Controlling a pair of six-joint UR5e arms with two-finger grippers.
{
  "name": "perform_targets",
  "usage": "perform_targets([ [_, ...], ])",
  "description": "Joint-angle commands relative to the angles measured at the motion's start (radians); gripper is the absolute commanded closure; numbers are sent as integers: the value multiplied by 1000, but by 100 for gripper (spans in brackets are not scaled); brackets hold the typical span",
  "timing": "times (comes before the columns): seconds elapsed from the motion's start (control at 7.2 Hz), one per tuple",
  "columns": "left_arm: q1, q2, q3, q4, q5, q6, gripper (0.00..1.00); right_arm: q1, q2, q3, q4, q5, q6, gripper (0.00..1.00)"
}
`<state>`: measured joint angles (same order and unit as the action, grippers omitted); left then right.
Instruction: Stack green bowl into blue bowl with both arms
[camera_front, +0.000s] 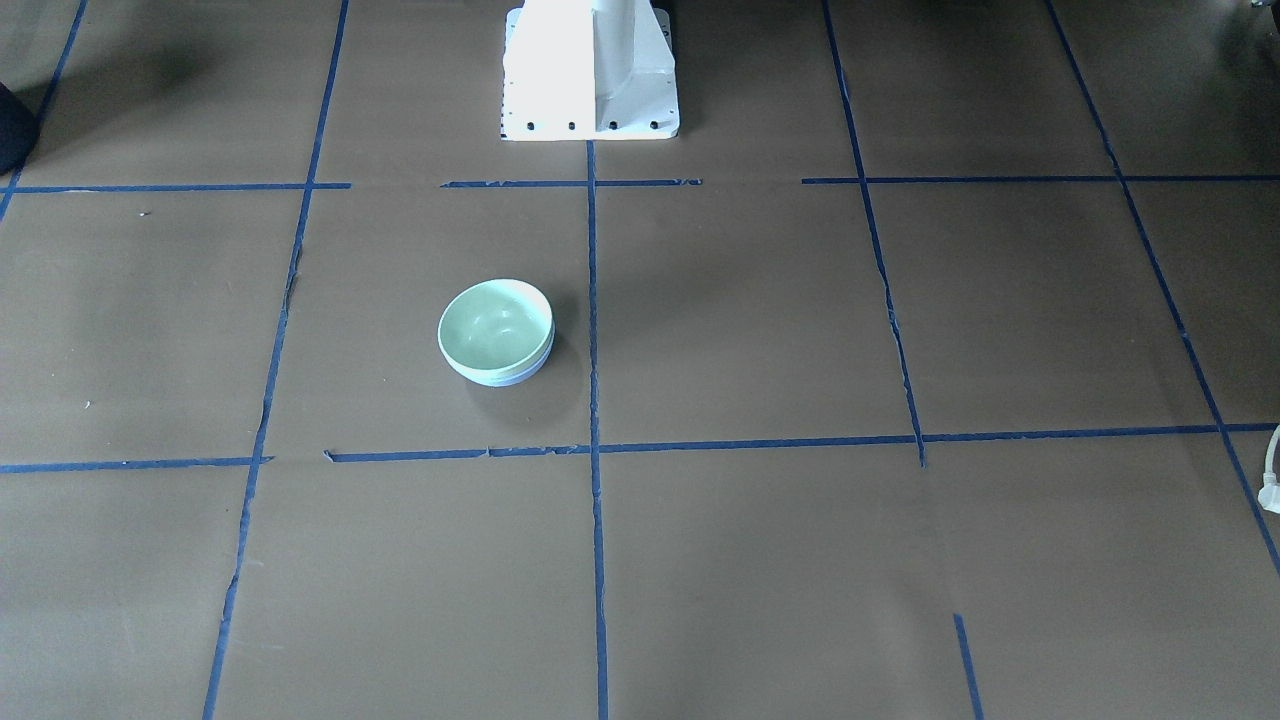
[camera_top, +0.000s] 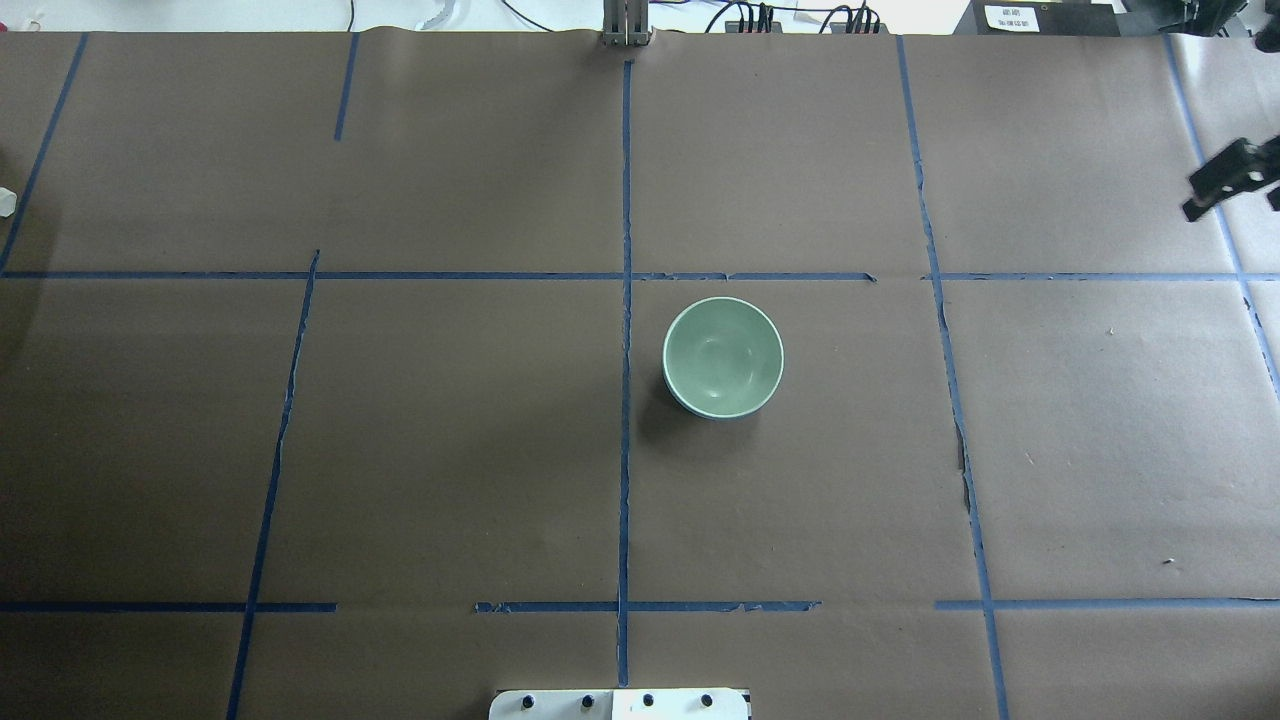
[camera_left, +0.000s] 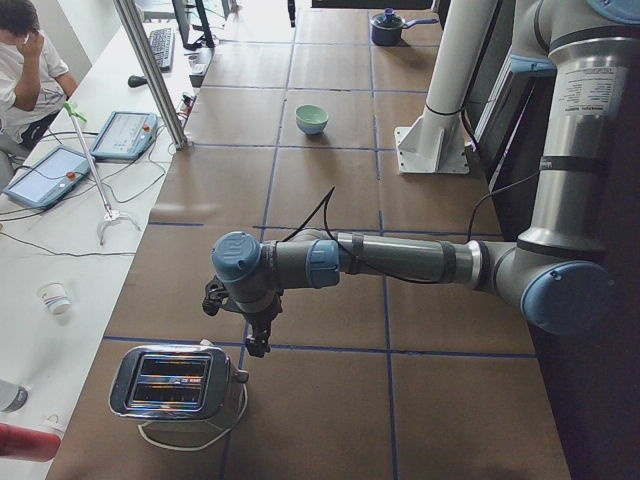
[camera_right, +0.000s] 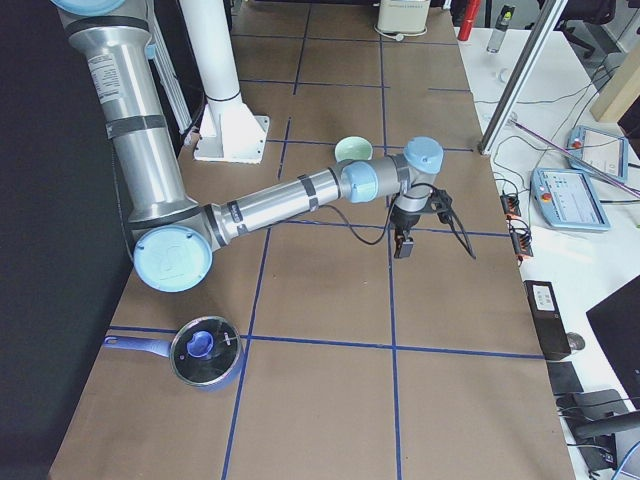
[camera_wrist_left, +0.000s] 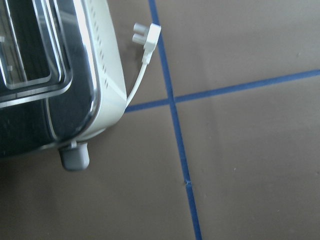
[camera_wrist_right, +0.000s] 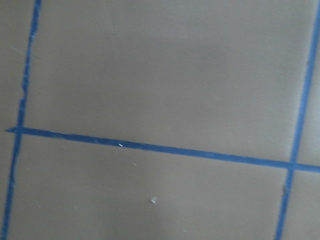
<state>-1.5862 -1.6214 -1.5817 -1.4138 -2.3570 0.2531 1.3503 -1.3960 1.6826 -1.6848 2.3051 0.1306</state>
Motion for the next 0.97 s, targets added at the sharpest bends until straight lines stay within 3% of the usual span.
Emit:
perform_targets([
  [0.0,-1,11,-4,-1,2,2,0,137,-197,-6,11,4,-272,0],
  [0.14,-1,14,-20,-1,2,6,0,157,-255,2,17,2,-275,0],
  [0.42,0,53,-85,-1,4,5,0,158,-265,-3,63,4,-260,0],
  [0.83,0,63,-100,-1,4,5,0,156,-264,-1,68,7,-255,0],
])
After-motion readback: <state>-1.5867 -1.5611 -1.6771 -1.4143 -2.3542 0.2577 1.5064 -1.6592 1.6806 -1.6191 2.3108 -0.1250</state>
